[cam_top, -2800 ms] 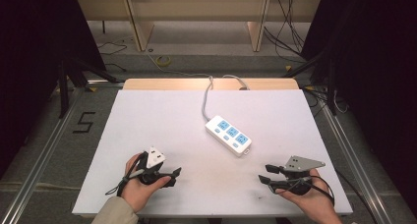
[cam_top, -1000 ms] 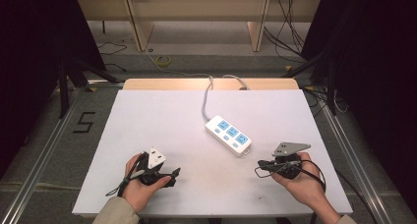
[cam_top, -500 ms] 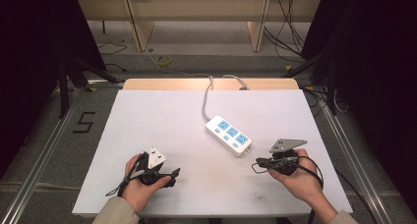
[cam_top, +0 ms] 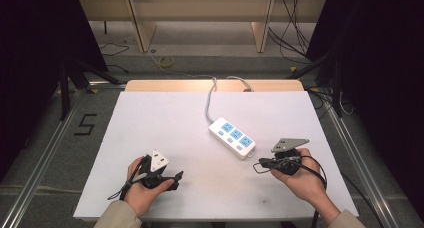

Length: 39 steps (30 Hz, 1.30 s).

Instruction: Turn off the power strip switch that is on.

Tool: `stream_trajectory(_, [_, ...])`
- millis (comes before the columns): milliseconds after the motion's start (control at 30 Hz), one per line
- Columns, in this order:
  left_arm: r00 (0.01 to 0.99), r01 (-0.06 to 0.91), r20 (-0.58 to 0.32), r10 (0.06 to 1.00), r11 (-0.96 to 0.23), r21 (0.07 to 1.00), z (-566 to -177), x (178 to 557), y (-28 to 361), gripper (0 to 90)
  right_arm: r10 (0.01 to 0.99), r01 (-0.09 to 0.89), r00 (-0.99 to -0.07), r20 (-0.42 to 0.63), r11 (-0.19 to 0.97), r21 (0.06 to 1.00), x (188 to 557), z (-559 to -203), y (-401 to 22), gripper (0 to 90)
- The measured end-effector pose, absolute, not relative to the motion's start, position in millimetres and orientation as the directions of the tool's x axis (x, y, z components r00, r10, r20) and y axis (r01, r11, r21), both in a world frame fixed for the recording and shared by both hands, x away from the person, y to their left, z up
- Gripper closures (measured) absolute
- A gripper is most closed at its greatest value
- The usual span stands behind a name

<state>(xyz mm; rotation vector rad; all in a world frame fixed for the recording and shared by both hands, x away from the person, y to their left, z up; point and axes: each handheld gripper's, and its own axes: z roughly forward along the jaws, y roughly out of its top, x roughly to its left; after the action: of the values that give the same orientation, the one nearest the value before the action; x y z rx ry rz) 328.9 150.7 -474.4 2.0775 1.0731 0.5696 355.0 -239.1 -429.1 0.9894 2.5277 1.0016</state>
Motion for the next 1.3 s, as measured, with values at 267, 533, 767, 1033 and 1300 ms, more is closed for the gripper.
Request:
stream_trajectory(267, [0.557, 0.511, 0.06, 0.828, -0.398, 0.762, -474, 329, 150, 19.2, 0.681, 0.511, -0.733, 0.014, 0.536, 0.672, 360, -426, -238, 90.0])
stream_trajectory(533, [0.559, 0.511, 0.062, 0.827, -0.402, 0.76, -474, 329, 150, 19.2, 0.68, 0.513, -0.734, 0.008, 0.547, 0.662, 365, -424, -236, 90.0])
stream_trajectory(767, [0.559, 0.512, 0.061, 0.827, -0.402, 0.759, -474, 329, 150, 19.2, 0.678, 0.514, -0.735, 0.003, 0.555, 0.654, 369, -421, -233, 90.0])
stream_trajectory(1033, [0.561, 0.511, 0.062, 0.825, -0.404, 0.759, -474, 329, 150, 19.2, 0.674, 0.514, -0.739, -0.005, 0.569, 0.642, 374, -419, -230, 90.0])
stream_trajectory(1300, [0.561, 0.51, 0.062, 0.826, -0.404, 0.759, -474, 329, 150, 19.2, 0.678, 0.519, -0.735, -0.012, 0.574, 0.634, 378, -416, -225, 90.0])
